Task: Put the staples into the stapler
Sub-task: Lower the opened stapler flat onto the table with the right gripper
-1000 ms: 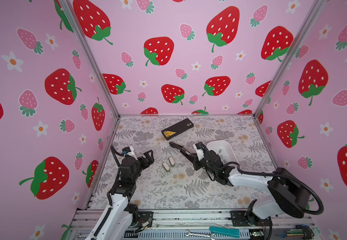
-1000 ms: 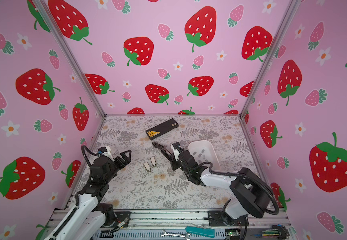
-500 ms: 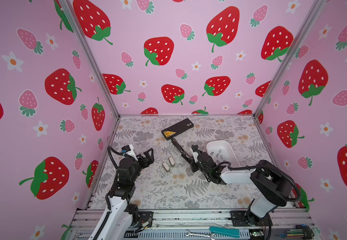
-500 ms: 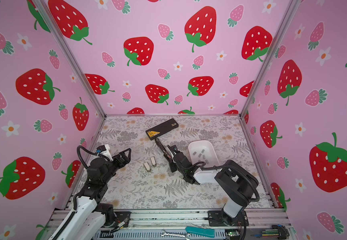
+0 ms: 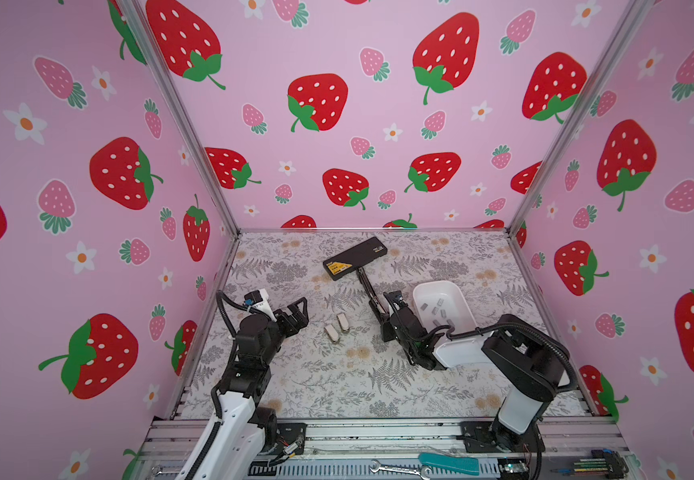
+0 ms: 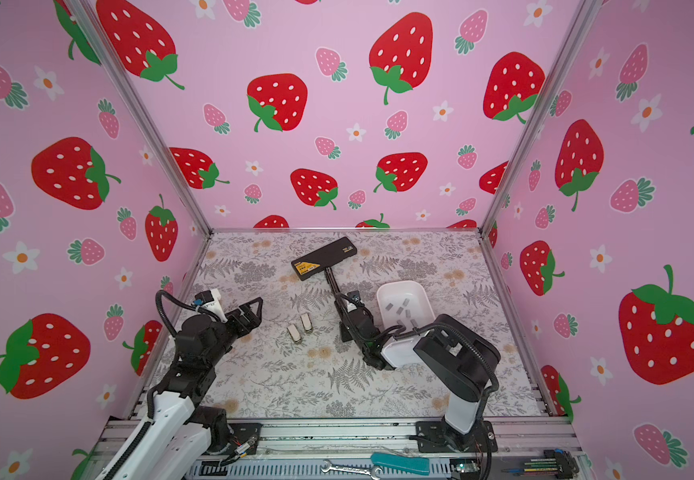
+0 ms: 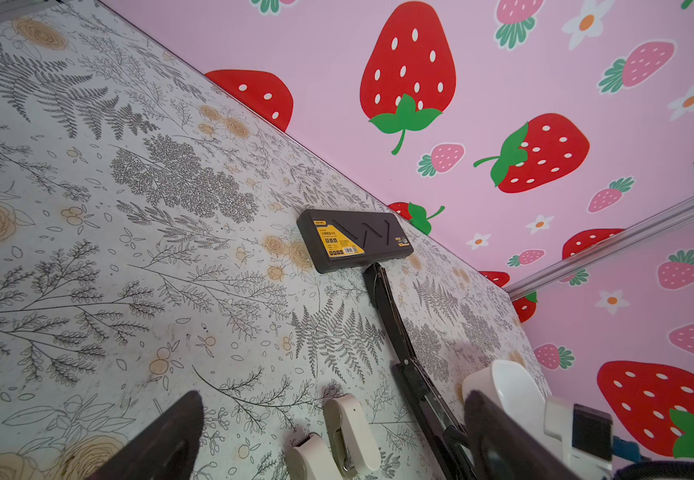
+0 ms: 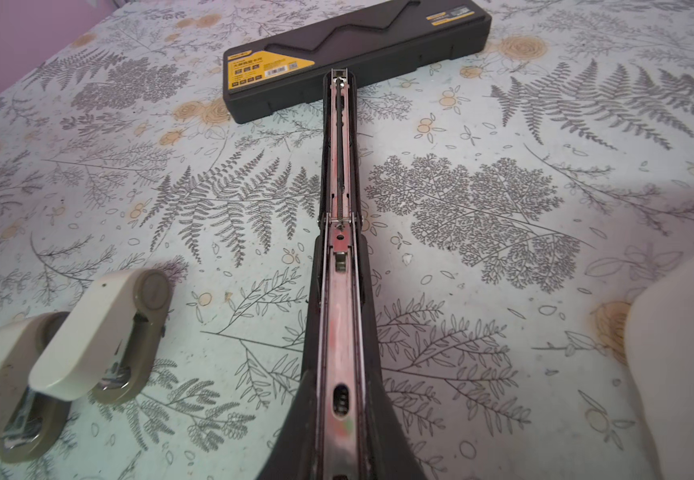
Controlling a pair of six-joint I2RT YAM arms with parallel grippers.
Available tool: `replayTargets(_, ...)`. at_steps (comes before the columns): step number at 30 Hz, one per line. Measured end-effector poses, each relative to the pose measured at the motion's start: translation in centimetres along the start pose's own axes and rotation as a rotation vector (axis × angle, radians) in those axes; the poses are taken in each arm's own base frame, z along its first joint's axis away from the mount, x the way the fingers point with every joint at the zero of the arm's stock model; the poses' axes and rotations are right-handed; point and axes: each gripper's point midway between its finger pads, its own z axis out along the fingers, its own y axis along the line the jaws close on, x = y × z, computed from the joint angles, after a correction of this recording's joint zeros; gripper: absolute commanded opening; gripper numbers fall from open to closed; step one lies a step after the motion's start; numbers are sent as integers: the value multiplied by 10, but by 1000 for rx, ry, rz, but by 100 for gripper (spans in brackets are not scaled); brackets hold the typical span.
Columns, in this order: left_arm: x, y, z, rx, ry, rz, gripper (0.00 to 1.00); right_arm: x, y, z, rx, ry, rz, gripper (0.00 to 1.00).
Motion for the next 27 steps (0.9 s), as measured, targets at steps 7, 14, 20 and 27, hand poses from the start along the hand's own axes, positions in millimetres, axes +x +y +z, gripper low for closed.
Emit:
replayTargets(7, 1, 1, 1, -4, 6, -1, 99, -1, -1, 3, 18, 4, 4, 19)
replayTargets(14, 0, 0, 1, -3, 6, -1, 99, 10, -3, 9, 38, 51, -11, 27)
replayTargets(20, 1, 1, 2, -5, 9, -1, 99, 18, -6, 10, 48, 81, -16, 31)
replayTargets(27, 2, 1, 3, -8, 14, 1, 99, 16, -7, 11, 70, 93, -12, 38)
